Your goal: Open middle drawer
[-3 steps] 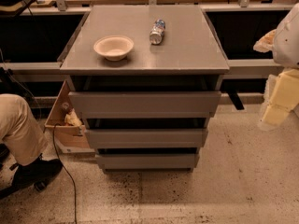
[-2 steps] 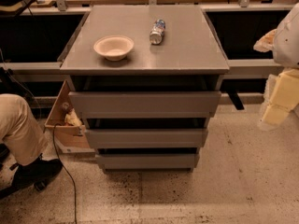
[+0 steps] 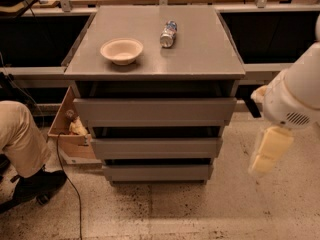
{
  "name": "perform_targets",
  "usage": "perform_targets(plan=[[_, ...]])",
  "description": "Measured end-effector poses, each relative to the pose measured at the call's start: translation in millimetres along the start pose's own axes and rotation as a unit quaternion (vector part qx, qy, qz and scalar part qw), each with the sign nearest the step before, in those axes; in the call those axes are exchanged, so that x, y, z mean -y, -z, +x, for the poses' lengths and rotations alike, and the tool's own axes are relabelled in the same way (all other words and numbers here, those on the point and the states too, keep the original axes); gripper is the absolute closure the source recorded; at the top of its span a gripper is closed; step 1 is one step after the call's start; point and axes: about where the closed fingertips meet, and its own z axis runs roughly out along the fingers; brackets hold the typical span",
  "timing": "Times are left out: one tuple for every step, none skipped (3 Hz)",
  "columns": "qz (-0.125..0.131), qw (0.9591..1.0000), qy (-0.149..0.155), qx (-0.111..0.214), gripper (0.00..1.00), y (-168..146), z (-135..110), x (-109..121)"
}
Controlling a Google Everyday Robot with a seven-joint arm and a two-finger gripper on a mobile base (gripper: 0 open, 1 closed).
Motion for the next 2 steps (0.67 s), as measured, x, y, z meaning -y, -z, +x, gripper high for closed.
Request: perform_targets(plan=[[-0.039, 0.9991, -0.006, 0.015, 0.0, -75, 11, -29], [-0.081, 0.9964, -0.008, 0.025, 0.0, -144, 15, -58]])
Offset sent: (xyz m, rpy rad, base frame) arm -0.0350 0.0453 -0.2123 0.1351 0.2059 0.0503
